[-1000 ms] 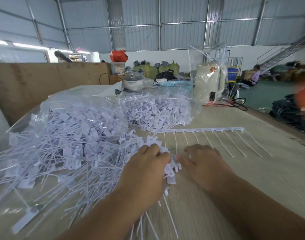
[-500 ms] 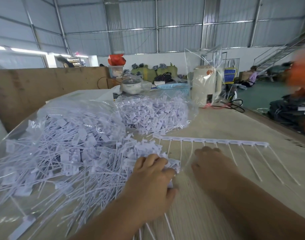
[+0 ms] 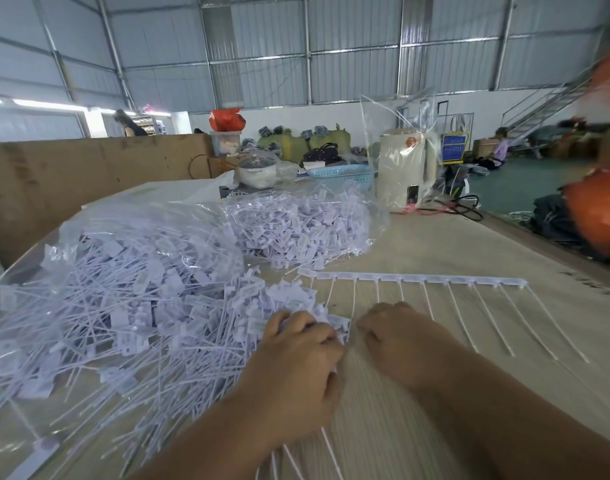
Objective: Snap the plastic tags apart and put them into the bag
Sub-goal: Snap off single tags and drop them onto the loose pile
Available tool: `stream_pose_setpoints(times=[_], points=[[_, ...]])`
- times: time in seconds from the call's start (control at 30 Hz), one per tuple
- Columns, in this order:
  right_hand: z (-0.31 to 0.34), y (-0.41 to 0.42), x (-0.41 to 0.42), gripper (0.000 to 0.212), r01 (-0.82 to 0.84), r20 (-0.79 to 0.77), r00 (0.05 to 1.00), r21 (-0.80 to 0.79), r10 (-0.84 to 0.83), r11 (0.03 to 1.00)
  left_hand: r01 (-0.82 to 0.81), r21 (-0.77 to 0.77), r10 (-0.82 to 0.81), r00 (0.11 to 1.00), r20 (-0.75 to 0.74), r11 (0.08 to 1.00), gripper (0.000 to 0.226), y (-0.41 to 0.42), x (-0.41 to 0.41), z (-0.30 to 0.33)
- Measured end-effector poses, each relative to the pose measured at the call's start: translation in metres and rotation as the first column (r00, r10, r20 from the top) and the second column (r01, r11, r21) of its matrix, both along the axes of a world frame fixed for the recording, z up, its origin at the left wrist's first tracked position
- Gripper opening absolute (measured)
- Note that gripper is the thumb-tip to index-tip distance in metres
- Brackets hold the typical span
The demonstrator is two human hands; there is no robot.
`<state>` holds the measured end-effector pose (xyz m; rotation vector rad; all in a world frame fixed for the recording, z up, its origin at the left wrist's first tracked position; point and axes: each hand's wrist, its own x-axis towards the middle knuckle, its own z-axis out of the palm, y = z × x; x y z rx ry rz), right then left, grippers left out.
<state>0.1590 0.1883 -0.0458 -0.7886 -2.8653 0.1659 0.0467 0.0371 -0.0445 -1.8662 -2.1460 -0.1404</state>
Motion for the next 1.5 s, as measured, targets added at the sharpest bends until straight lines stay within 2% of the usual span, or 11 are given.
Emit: stream_pose_setpoints(times=[0.17, 0.27, 0.3, 0.47, 0.6, 0.8, 0.93, 1.13, 1.3, 1.4, 1.5], points=[[0.006, 0.006, 0.005, 0.016, 0.108, -0.100, 0.989, -0.030, -0.110, 0.994, -0.026, 0.016, 0.026, 1.000, 0.004, 1.000, 0.046, 0.000, -0.005, 0.001], [0.003, 0.002, 0.001, 0.050, -0.013, -0.011, 1.000, -0.026, 0.013, 1.000, -0.027, 0.024, 0.026, 0.999, 0.024, 0.999, 0.044, 0.001, -0.005, 0.001], [0.002, 0.000, -0.002, 0.054, -0.038, 0.013, 0.999, -0.011, 0.038, 0.999, -0.028, 0.024, 0.028, 0.999, 0.028, 0.999, 0.046, 0.001, -0.005, 0.001], [0.003, 0.001, -0.001, 0.036, -0.005, 0.010, 1.000, 0.047, 0.004, 0.999, -0.023, 0.035, 0.021, 0.999, 0.048, 0.999, 0.045, 0.001, -0.005, 0.002], [0.003, -0.006, -0.003, 0.052, -0.018, 0.065, 0.998, 0.023, 0.016, 1.000, -0.019, 0.031, 0.017, 0.998, 0.061, 0.999, 0.045, 0.000, -0.004, 0.003], [0.009, 0.000, -0.002, 0.028, 0.074, 0.056, 0.996, 0.041, -0.076, 0.996, -0.020, 0.044, 0.017, 0.997, 0.074, 0.999, 0.042, 0.000, -0.005, 0.001], [0.011, 0.002, -0.003, 0.012, 0.154, -0.029, 0.988, 0.005, -0.154, 0.988, -0.008, 0.054, 0.003, 0.996, 0.092, 0.999, 0.038, 0.001, -0.007, 0.002], [0.012, 0.002, -0.005, 0.018, 0.269, -0.030, 0.962, -0.057, -0.271, 0.961, -0.006, 0.059, 0.000, 0.994, 0.105, 0.998, 0.045, 0.001, -0.008, 0.000], [0.019, 0.004, 0.003, 0.017, 0.346, 0.063, 0.938, -0.091, -0.342, 0.934, -0.013, 0.061, 0.007, 0.995, 0.103, 0.998, 0.040, -0.002, -0.008, 0.001], [0.023, 0.006, 0.005, 0.018, 0.340, 0.103, 0.937, -0.060, -0.333, 0.938, -0.012, 0.047, 0.007, 0.995, 0.102, 0.999, 0.046, -0.003, -0.009, 0.002], [0.031, 0.009, 0.010, 0.015, 0.367, 0.181, 0.917, -0.031, -0.356, 0.930, -0.007, 0.054, 0.001, 0.993, 0.119, 0.999, 0.040, -0.003, -0.012, 0.002]])
